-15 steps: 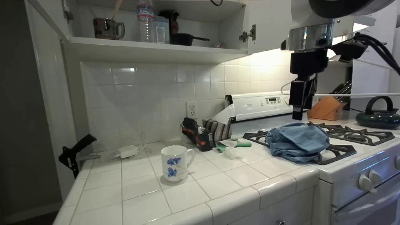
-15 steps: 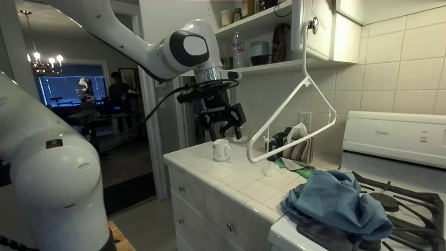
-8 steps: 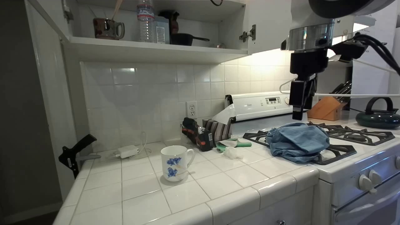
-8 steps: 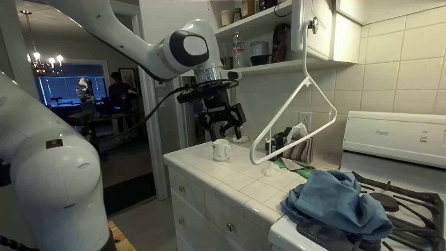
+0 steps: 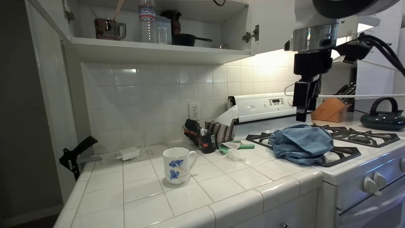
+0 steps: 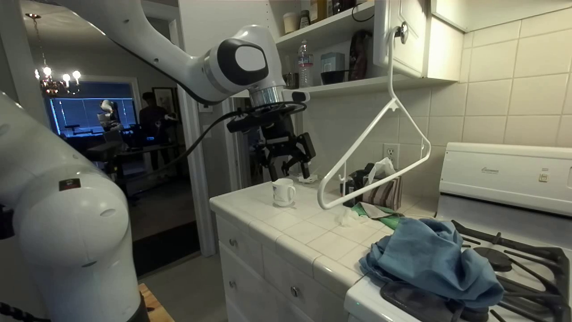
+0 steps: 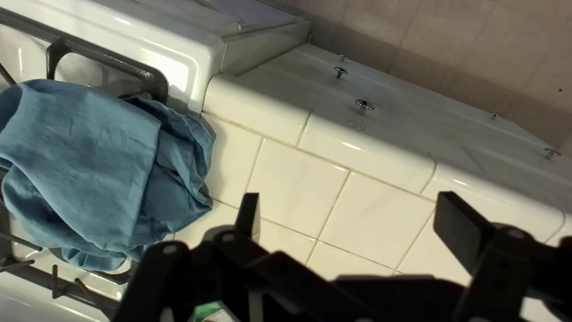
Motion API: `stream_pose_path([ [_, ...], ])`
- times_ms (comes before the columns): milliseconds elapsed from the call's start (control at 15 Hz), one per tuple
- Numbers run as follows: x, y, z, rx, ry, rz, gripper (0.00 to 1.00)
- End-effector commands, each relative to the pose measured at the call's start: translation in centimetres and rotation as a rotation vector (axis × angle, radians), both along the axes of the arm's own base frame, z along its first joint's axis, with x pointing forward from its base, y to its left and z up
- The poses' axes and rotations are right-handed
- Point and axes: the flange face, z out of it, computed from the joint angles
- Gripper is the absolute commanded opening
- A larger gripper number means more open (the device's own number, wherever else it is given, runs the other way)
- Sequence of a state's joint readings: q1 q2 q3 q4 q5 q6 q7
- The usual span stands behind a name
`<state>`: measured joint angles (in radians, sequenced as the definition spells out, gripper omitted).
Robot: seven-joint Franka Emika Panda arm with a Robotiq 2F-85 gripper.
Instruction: Pick up the blue cloth from the stove and put it in the cabinet
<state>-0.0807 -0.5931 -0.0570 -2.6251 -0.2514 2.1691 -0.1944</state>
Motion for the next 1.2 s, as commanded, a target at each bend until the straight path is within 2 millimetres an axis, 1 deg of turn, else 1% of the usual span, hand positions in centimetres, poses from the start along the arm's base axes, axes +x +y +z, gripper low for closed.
stream_pose_path([
  [0, 0.0, 0.0, 0.1, 0.0, 0.001, 0.0, 1.0],
  [667, 0.0, 0.0, 0.1, 0.0, 0.001, 0.0, 1.0],
  [733, 0.3, -0.2, -0.1, 0.008, -0.005, -0.008, 1.0],
  [867, 2.0, -1.6, -1.0, 0.008, -0.069, -0.031, 1.0],
  [1000, 4.2, -2.8, -1.4, -0.001, -0.185, -0.019, 1.0],
  [1067, 5.6, -3.1, -0.8, -0.024, -0.251, 0.008, 1.0],
  [1133, 7.0, -3.8, -1.4, -0.051, -0.294, 0.027, 1.0],
])
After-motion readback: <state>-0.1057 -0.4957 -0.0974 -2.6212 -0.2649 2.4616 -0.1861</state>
